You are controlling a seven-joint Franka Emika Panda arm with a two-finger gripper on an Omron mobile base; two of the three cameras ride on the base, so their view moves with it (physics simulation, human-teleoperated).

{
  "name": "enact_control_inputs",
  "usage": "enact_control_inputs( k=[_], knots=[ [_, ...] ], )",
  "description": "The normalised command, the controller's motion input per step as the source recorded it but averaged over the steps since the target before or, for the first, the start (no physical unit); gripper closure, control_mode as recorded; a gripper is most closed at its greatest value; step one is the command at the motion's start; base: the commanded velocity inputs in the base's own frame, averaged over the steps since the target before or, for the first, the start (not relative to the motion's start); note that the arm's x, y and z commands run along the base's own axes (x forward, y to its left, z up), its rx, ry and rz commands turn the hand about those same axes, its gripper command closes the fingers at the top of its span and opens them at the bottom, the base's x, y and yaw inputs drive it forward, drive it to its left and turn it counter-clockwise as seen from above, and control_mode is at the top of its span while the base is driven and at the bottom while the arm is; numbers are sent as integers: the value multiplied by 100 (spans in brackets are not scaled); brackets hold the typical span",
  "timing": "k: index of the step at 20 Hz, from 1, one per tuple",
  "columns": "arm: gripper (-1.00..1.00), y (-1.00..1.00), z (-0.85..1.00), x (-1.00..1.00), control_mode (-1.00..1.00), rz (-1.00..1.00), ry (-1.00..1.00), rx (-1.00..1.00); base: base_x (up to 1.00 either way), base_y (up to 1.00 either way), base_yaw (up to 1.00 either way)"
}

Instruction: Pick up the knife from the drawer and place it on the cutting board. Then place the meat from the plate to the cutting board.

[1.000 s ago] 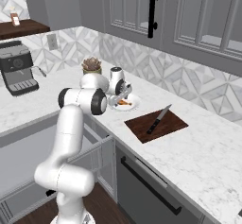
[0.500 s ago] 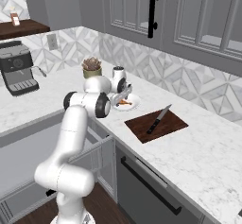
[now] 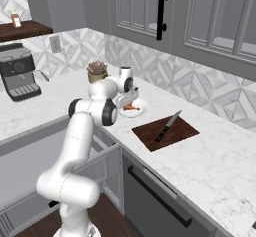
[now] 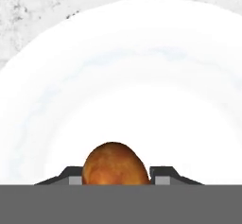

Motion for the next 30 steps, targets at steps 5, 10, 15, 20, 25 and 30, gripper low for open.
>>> enact_control_inputs(
  k=[5, 10, 15, 20, 25, 30],
  knots=[
    [100, 6, 0, -100, -100, 0, -17, -4, 0, 0, 0],
    [100, 1, 0, -100, -100, 4, -20, -6, 0, 0, 0],
    [100, -9, 47, -100, -100, 9, -22, -4, 0, 0, 0],
    [100, -65, 83, -83, -100, 1, -11, 0, 0, 0, 0],
    [100, -79, -3, -22, -100, 7, 10, 0, 0, 0, 0],
    [100, -57, -4, 4, -100, 6, 15, 0, 0, 0, 0]
  ],
)
